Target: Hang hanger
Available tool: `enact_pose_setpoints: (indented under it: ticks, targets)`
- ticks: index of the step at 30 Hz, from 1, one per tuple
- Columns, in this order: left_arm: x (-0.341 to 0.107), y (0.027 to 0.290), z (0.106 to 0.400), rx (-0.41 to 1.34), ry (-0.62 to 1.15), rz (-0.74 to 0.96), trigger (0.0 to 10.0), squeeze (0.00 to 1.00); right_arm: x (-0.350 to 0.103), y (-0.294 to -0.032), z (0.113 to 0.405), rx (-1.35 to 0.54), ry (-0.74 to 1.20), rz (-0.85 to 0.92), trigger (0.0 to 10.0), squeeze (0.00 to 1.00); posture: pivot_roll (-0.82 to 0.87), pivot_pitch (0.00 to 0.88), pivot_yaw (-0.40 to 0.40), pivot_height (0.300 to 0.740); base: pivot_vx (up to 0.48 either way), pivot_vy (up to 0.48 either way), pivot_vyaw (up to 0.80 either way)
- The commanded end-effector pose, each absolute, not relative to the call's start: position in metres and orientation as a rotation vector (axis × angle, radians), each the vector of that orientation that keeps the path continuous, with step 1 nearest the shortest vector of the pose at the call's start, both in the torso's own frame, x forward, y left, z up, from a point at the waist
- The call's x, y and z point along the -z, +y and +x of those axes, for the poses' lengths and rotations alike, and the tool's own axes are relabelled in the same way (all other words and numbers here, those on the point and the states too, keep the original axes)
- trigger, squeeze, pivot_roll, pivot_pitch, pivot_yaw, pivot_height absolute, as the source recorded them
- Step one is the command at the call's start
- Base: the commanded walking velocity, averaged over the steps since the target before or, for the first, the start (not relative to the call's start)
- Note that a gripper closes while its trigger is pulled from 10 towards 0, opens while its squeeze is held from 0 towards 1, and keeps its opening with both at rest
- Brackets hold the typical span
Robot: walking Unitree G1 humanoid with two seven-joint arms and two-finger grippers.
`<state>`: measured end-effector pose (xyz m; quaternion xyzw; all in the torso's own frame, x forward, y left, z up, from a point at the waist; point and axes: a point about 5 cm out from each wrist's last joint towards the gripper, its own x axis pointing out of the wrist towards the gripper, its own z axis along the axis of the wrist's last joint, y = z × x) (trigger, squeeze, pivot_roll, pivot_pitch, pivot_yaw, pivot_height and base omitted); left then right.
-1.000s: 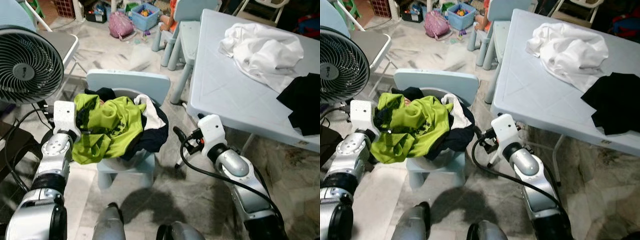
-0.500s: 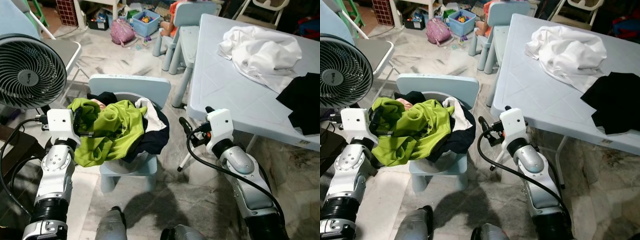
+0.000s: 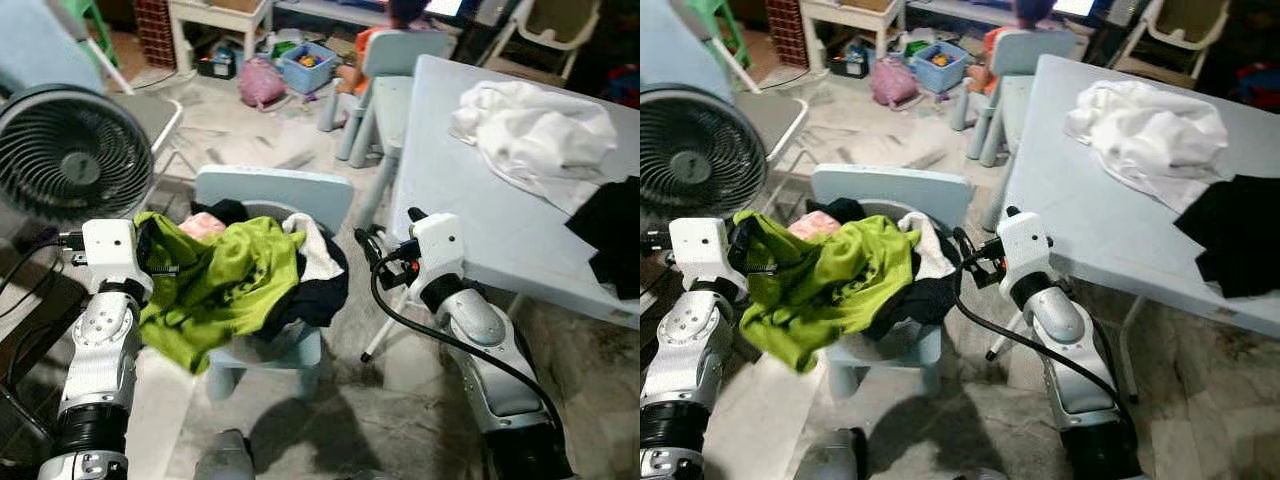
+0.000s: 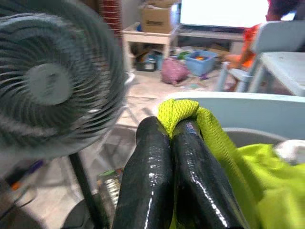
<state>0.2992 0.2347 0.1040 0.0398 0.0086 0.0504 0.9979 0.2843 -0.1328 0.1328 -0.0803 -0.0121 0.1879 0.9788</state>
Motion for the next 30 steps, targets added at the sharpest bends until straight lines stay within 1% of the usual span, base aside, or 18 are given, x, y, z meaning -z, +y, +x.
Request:
enact_pose_setpoints:
  ticks: [1, 19, 20, 21, 23, 25, 27, 30]
  targets:
    - [-0.107, 0.234, 0.3, -0.094, 0.014, 0.082, 0.0, 0.0, -0.132, -0.137, 0.285, -0.36, -0.017, -0.159, 10.0, 0.0, -0.01, 0.066, -0.083, 0.74, 0.274, 0.0, 0.0]
    - [-0.108, 0.232, 0.301, -0.09, 0.023, 0.073, 0.0, 0.0, -0.13, -0.138, 0.283, -0.356, -0.013, -0.166, 10.0, 0.0, -0.02, 0.073, -0.083, 0.74, 0.288, 0.0, 0.0]
    - [-0.108, 0.231, 0.301, -0.092, 0.026, 0.077, 3.8, 0.0, -0.13, -0.138, 0.283, -0.356, -0.013, -0.167, 10.0, 0.0, -0.02, 0.073, -0.083, 0.74, 0.0, 0.0, 0.0]
    - [-0.108, 0.231, 0.301, -0.092, 0.028, 0.079, 9.8, 0.0, -0.13, -0.138, 0.283, -0.356, -0.012, -0.167, 10.0, 0.0, -0.02, 0.073, -0.083, 0.74, 0.0, 0.0, 0.0]
    - [-0.107, 0.232, 0.301, -0.097, 0.034, 0.081, 9.7, 0.0, -0.129, -0.139, 0.283, -0.356, -0.009, -0.168, 10.0, 0.0, -0.02, 0.073, -0.083, 0.74, 0.0, 0.0, 0.0]
    - [-0.106, 0.233, 0.301, -0.102, 0.042, 0.085, 10.0, 0.0, -0.13, -0.139, 0.283, -0.355, -0.008, -0.168, 10.0, 0.0, -0.02, 0.075, -0.086, 0.74, 0.0, 0.0, 0.0]
    - [-0.106, 0.234, 0.301, -0.104, 0.047, 0.088, 10.0, 0.0, -0.13, -0.139, 0.283, -0.355, -0.008, -0.168, 10.0, 0.0, -0.02, 0.076, -0.087, 0.74, 0.0, 0.0, 0.0]
    - [-0.109, 0.239, 0.311, -0.099, 0.067, 0.108, 10.0, 0.0, -0.13, -0.141, 0.281, -0.351, -0.006, -0.173, 10.0, 0.0, -0.03, 0.084, -0.09, 0.74, 0.0, 0.0, 0.0]
